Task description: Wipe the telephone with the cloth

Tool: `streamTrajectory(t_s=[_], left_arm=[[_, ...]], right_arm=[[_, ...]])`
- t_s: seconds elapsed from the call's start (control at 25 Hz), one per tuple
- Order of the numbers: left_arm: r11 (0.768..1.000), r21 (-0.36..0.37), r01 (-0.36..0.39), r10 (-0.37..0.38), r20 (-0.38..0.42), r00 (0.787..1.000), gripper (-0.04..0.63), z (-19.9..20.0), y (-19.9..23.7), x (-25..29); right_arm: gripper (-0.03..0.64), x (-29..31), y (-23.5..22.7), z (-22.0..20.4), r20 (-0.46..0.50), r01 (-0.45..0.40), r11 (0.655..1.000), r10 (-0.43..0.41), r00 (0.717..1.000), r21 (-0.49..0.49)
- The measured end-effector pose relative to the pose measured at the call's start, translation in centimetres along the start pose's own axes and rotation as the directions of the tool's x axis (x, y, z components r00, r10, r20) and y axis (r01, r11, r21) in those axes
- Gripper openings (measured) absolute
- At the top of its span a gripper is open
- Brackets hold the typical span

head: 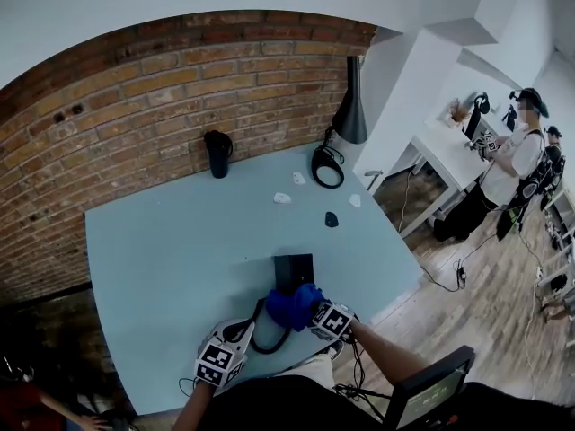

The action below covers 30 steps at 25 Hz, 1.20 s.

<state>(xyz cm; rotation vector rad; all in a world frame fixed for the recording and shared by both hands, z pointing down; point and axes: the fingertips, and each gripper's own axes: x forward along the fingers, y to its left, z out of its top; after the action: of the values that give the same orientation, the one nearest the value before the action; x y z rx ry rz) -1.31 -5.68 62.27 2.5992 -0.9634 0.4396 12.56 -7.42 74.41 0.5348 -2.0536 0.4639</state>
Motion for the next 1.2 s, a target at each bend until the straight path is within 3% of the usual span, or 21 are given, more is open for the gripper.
streamTrajectory(t_s=[0.12,0.24,0.32,0.36,0.4,0.48,0.52,0.56,0.6,0.76,0.84,0.92,1.2], left_arm=[[1.000,-0.001,-0.008,0.008,0.000,1.000,0.011,0.0,0.6,-0.3],[1.000,-0.007,-0.020,0.020,-0.001,1.000,0.011,-0.1,1.1,-0.6],[1.000,-0.013,-0.028,0.028,-0.004,1.000,0.011,-0.2,1.3,-0.7],[0.999,-0.013,-0.031,0.030,-0.007,1.000,0.011,-0.3,1.3,-0.8],[0.999,-0.013,-0.032,0.032,-0.010,0.999,0.011,-0.4,1.3,-0.8],[0.999,-0.010,-0.034,0.034,-0.016,0.999,0.011,-0.5,1.3,-0.9],[0.999,-0.009,-0.034,0.034,-0.018,0.999,0.011,-0.5,1.4,-0.8],[0.999,-0.009,-0.035,0.035,-0.020,0.999,0.011,-0.5,1.4,-0.7],[0.999,-0.010,-0.038,0.037,-0.021,0.999,0.011,-0.5,1.4,-0.7],[0.998,-0.016,-0.053,0.053,-0.032,0.998,0.011,-0.8,1.8,-0.9],[0.998,-0.020,-0.057,0.056,-0.034,0.998,0.011,-0.9,2.0,-0.9],[0.998,-0.025,-0.055,0.054,-0.036,0.998,0.011,-1.0,2.2,-0.8],[1.000,-0.003,-0.021,0.020,-0.053,0.998,0.011,-1.3,1.3,-0.1]], right_arm=[[0.123,-1.4,-0.1,0.0,-0.122,-0.186,0.982,0.185,0.975,-0.002],[0.123,-3.7,-2.6,1.7,-0.178,-0.234,0.972,0.226,0.958,-0.026],[0.123,-5.0,-6.1,5.0,-0.090,-0.130,0.990,0.125,0.988,-0.047],[0.123,-5.8,-8.4,7.2,-0.005,-0.023,0.999,0.023,1.000,-0.041],[0.123,-6.7,-11.0,9.5,0.090,0.110,0.994,-0.108,0.990,-0.013],[0.123,-8.6,-15.2,12.8,0.229,0.364,0.929,-0.370,0.901,0.068],[0.123,-9.3,-16.4,13.5,0.257,0.451,0.888,-0.457,0.851,0.086],[0.123,-9.6,-17.0,13.7,0.264,0.507,0.858,-0.509,0.819,0.080],[0.123,-9.3,-17.2,13.4,0.253,0.539,0.840,-0.534,0.807,0.054],[0.121,-5.5,-15.8,9.5,0.143,0.583,0.797,-0.565,0.812,-0.158],[0.102,-4.8,-15.0,8.9,0.164,0.618,0.744,-0.597,0.785,-0.252],[0.100,-4.4,-14.4,8.9,0.179,0.628,0.709,-0.606,0.775,-0.321],[0.096,-4.1,-13.9,8.6,0.155,0.581,0.728,-0.568,0.809,-0.364]])
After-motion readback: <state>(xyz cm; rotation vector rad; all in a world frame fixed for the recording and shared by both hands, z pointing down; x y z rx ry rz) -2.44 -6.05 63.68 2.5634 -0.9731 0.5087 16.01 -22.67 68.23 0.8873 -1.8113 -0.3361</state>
